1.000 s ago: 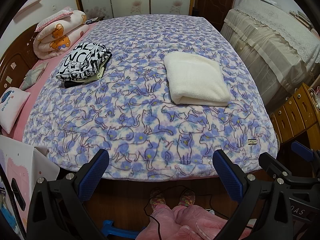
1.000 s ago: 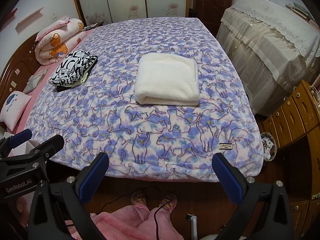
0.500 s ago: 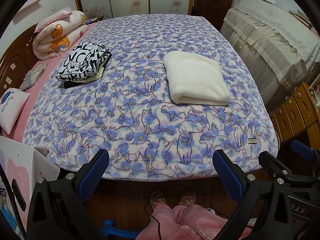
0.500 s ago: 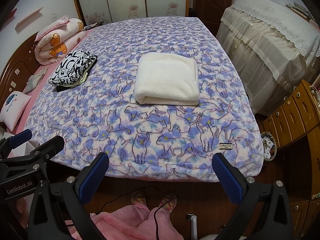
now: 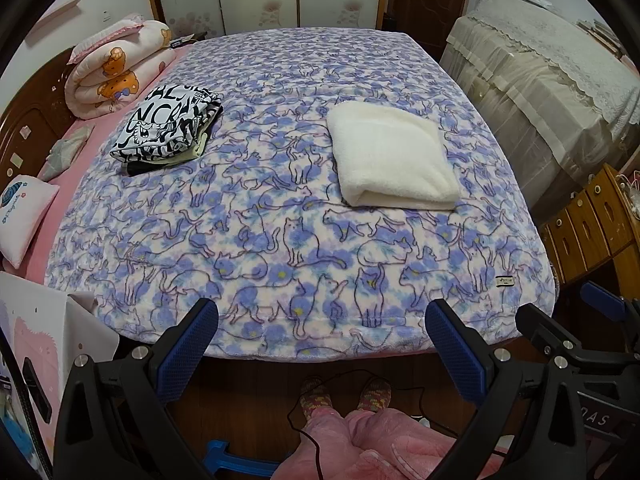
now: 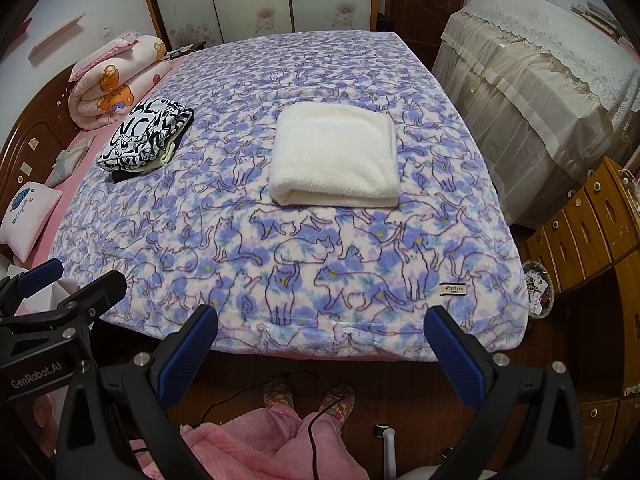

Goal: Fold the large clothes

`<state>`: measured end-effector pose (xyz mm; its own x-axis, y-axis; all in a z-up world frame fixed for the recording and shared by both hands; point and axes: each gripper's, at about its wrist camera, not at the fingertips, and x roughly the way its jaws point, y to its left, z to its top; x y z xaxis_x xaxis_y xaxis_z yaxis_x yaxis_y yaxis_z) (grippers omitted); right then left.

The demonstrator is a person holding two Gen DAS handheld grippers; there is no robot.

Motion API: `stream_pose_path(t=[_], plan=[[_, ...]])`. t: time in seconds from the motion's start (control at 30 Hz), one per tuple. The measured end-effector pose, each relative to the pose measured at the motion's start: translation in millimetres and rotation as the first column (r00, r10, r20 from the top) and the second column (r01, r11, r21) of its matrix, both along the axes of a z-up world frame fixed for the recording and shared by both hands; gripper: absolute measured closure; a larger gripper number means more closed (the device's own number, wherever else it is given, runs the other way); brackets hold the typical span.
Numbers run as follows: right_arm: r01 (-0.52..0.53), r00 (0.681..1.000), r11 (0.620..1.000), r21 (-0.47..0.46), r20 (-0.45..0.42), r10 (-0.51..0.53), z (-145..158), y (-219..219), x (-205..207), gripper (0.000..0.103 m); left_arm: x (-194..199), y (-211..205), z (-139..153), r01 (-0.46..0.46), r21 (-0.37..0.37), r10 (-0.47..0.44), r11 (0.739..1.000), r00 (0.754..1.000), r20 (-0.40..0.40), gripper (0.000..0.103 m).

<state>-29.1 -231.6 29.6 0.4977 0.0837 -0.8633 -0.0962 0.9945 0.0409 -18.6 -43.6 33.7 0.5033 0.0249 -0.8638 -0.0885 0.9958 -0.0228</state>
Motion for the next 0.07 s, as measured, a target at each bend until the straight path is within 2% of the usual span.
stream_pose_path(t=[0.07], plan=[[-0.004,1.000,1.000,-0.001,0.003,0.004,0.0,1.4,2.2,0.000,-1.9,-1.2,0.0,0.001,-0.001,-0.001,1.000,1.000,0.000,0.000]])
